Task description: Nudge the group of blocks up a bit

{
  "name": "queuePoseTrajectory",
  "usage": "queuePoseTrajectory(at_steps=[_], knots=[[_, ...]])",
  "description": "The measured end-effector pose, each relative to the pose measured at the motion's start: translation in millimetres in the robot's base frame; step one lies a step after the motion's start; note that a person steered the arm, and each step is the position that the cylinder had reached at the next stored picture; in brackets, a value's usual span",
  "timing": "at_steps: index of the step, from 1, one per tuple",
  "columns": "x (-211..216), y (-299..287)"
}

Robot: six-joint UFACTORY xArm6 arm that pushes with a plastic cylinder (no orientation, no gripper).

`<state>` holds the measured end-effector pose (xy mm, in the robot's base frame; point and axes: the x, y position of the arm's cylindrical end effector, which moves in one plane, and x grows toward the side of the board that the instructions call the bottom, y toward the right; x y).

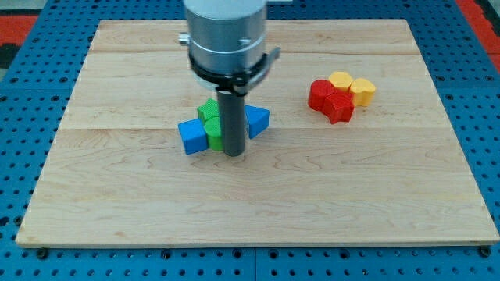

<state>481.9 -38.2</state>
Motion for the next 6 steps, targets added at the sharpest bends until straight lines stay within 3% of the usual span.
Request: queuePoseTrajectory(at_steps=[1, 2, 3, 4, 6], knots=[[9.8, 14.5], [18.9, 118.8], [-14.1, 157.8], [-58.4, 150.8], [-33.7, 13.4]])
